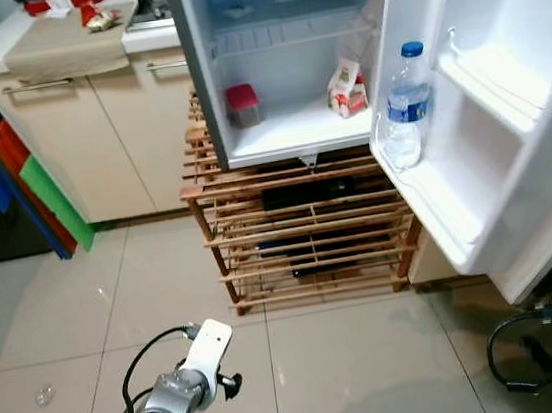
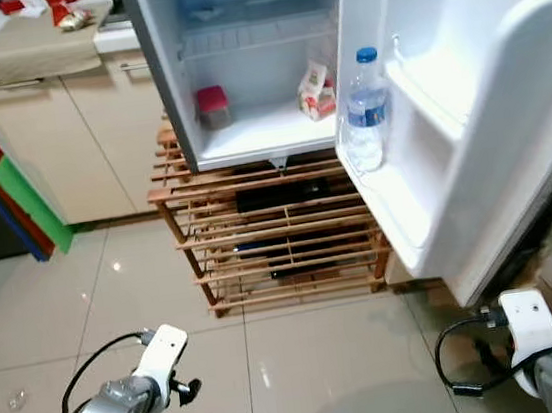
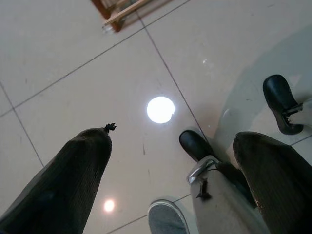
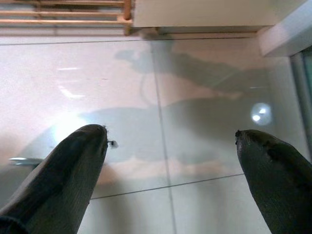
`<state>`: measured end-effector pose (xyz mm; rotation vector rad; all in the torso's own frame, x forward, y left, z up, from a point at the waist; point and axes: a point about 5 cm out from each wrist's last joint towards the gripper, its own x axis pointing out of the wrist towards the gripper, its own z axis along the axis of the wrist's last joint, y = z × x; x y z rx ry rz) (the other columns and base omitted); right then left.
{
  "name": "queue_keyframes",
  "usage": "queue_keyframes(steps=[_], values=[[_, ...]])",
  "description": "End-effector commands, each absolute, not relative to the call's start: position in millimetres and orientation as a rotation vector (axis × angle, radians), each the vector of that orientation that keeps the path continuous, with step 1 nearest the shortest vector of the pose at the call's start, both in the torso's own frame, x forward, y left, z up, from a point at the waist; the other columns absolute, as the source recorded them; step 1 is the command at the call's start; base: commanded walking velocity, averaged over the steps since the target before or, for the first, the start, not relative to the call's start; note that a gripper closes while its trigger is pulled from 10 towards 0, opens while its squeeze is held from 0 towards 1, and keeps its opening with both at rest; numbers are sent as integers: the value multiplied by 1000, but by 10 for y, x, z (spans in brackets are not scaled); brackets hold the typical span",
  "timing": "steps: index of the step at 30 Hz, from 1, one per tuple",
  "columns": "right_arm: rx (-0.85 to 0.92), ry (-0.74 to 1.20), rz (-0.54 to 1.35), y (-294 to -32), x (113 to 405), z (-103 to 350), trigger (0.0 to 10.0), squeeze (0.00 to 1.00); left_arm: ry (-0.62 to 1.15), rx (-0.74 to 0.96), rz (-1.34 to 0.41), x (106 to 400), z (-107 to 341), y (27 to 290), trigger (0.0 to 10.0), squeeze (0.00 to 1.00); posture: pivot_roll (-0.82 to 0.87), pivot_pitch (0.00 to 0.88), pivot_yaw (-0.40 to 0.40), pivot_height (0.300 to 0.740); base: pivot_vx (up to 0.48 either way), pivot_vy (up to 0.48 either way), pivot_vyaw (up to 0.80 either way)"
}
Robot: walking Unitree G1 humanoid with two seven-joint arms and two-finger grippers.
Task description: Restocking fridge
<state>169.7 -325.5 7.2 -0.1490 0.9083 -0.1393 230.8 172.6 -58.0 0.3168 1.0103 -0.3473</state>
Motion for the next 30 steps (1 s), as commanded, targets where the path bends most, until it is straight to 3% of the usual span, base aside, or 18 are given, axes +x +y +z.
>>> queue_keyframes(steps=[1,9,13,15,17,21,24,26,30], values=[[-109,879,-30,-3101,1717,75,10000,0,999,329,-340,2351,-552,1750,10000,0,-164,0,66,740,0,0,0],[-88,934,103,-2988,1577,-66,10000,0,996,326,-341,2350,-557,1737,10000,0,-167,0,59,740,0,0,0],[-109,1036,117,-3060,1291,-256,10000,0,995,322,-340,2347,-561,1724,10000,0,-169,0,57,740,0,0,0],[-144,1079,-62,-3292,1201,-318,10000,0,991,318,-339,2349,-560,1719,10000,0,-169,0,58,740,0,0,0],[-150,1084,-120,-3360,1183,-325,10000,0,988,317,-338,2351,-559,1718,10000,0,-169,0,58,740,0,0,0],[-188,930,-433,-3707,1330,-127,10000,0,853,238,-327,2507,-446,1620,10000,0,-172,0,59,740,0,0,0],[-187,907,-459,-3736,1351,-111,10000,0,779,189,-332,2601,-364,1565,10000,0,-169,0,57,740,0,0,0],[-199,890,-454,-3751,1385,-128,10000,0,615,141,-332,2820,-138,1496,10000,0,-164,0,52,740,0,-422,0],[-194,932,-423,-3711,1354,-203,10000,0,575,145,-375,2859,-76,1430,10000,0,-162,0,49,740,0,-465,0]])
